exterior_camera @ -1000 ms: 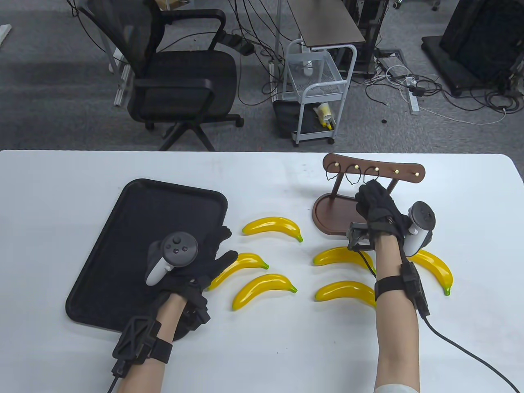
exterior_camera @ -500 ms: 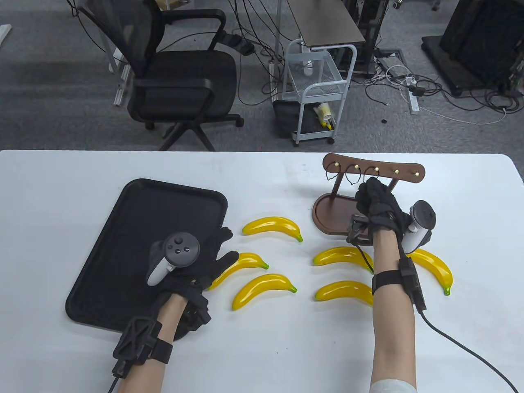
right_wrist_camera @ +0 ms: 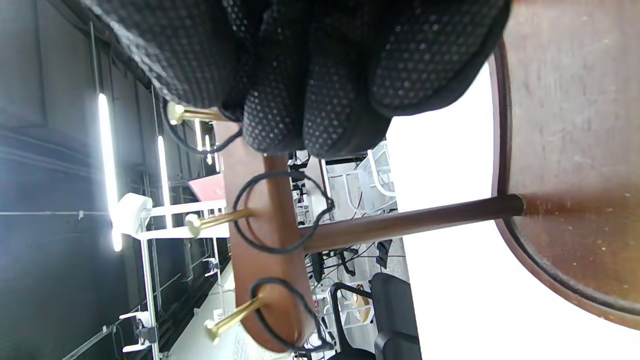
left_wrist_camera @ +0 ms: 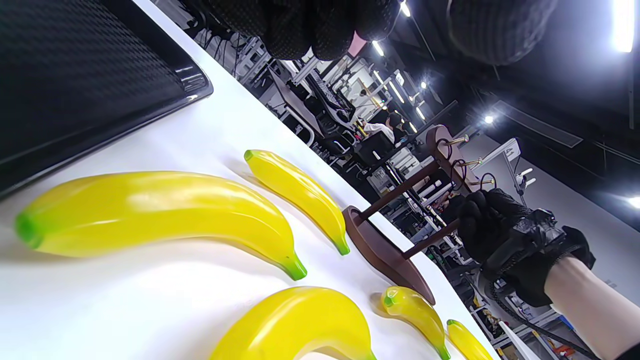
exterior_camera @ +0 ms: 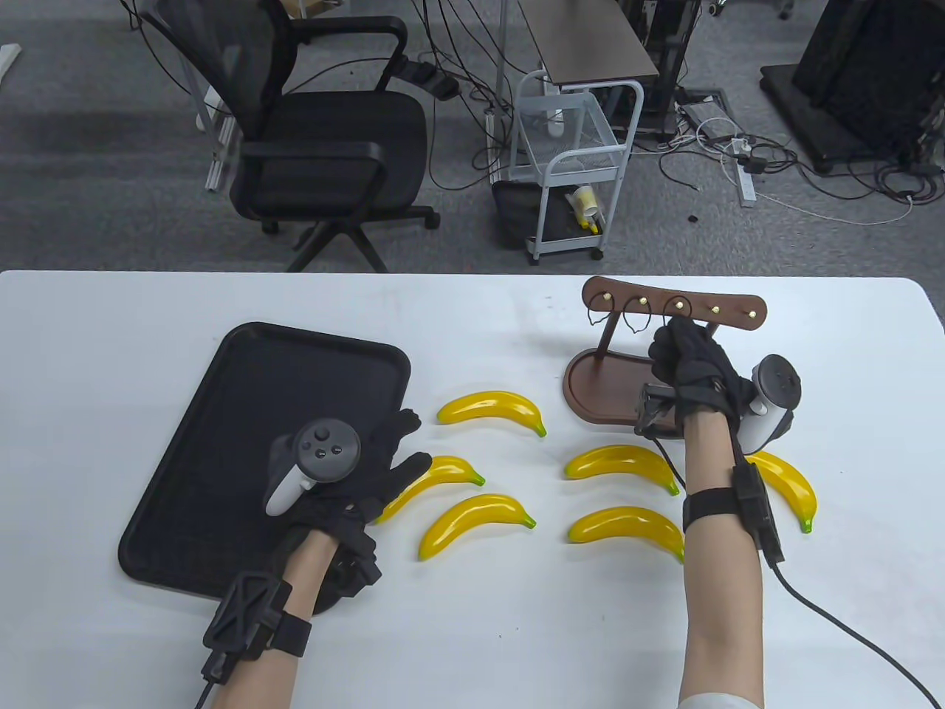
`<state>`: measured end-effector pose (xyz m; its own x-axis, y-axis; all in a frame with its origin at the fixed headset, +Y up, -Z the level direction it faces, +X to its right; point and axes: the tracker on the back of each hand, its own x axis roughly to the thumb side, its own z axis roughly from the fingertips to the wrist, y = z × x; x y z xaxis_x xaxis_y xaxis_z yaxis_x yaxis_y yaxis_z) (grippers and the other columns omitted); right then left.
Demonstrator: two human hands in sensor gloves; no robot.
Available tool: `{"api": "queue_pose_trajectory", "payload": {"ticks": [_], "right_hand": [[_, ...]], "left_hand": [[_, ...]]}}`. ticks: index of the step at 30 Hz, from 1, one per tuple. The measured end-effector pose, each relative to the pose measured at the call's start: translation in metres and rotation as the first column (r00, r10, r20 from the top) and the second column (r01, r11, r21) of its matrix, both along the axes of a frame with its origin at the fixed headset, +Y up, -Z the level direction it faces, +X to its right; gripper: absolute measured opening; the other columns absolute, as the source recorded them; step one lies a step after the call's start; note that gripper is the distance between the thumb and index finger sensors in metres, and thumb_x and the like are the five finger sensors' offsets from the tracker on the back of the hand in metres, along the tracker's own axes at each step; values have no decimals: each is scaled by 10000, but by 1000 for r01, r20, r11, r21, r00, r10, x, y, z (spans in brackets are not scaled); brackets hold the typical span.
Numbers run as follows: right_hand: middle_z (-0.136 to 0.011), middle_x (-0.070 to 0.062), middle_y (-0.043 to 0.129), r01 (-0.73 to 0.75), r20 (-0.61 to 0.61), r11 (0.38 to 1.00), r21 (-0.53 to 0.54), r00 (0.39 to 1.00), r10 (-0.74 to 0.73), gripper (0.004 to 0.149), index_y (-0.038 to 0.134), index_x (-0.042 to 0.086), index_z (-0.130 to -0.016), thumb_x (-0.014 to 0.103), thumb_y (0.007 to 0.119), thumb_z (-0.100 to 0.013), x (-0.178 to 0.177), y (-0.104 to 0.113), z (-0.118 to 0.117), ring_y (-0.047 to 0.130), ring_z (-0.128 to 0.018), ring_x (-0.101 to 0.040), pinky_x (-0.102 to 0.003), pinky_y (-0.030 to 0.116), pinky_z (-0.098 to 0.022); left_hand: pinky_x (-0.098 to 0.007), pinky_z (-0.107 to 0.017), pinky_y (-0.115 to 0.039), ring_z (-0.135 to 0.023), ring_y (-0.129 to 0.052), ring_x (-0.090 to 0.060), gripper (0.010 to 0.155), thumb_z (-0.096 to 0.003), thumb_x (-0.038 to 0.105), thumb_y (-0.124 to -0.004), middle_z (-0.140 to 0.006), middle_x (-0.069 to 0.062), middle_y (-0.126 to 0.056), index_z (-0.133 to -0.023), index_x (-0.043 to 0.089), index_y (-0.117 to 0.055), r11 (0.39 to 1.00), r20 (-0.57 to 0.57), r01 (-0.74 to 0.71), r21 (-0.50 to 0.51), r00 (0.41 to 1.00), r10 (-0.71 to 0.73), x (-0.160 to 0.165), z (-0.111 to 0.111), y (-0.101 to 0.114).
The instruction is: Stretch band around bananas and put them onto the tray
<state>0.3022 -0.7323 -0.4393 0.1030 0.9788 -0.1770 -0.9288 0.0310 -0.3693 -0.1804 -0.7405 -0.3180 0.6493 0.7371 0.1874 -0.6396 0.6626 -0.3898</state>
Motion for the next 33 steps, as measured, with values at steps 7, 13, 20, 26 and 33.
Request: {"api": "queue_pose_trajectory", "payload": {"ticks": [7, 13, 20, 26, 33], "right_hand": [[-756, -72, 937, -78, -60, 996, 34, 995, 80, 383, 811, 133, -874, 380, 758, -587, -8, 19, 12, 964, -619, -272, -464, 804, -457], [-763, -75, 936, -146, -168, 983, 114, 972, 163, 382, 809, 133, -879, 376, 747, -590, -25, 37, 28, 962, -628, -281, -471, 803, -459], [-763, -83, 940, -220, -265, 950, 220, 924, 276, 382, 815, 128, -875, 371, 747, -589, -50, 55, 47, 965, -625, -291, -477, 804, -455], [-761, -92, 945, -216, -365, 929, 299, 874, 321, 379, 824, 123, -870, 364, 751, -587, -78, 58, 65, 968, -622, -306, -486, 805, -450], [-759, -104, 947, -210, -461, 916, 341, 812, 357, 380, 829, 112, -867, 357, 748, -587, -108, 47, 78, 969, -619, -315, -493, 805, -445]], "left_hand": [[-483, -891, -383, -1212, -438, -325, 740, -581, 609, -597, -1296, -10, -351, -1175, 275, -310, 1000, 6, 7, 12, 1000, -7, 1, 0, 2], [-480, -893, -386, -1213, -444, -320, 740, -579, 610, -599, -1296, -6, -354, -1175, 279, -311, 999, 14, 17, 39, 1000, -17, 3, 2, 6], [-481, -893, -383, -1213, -442, -317, 736, -580, 610, -600, -1295, -3, -358, -1174, 281, -316, 997, 13, 39, 67, 999, -40, 4, 3, 10], [-480, -894, -386, -1214, -448, -314, 731, -580, 610, -601, -1295, 1, -367, -1173, 285, -324, 997, 18, 28, 74, 999, -30, 5, 3, 12], [-480, -891, -401, -1211, -465, -316, 722, -576, 608, -608, -1294, 3, -387, -1172, 293, -350, 997, 39, 23, 72, 999, -26, 7, 4, 13]]}}
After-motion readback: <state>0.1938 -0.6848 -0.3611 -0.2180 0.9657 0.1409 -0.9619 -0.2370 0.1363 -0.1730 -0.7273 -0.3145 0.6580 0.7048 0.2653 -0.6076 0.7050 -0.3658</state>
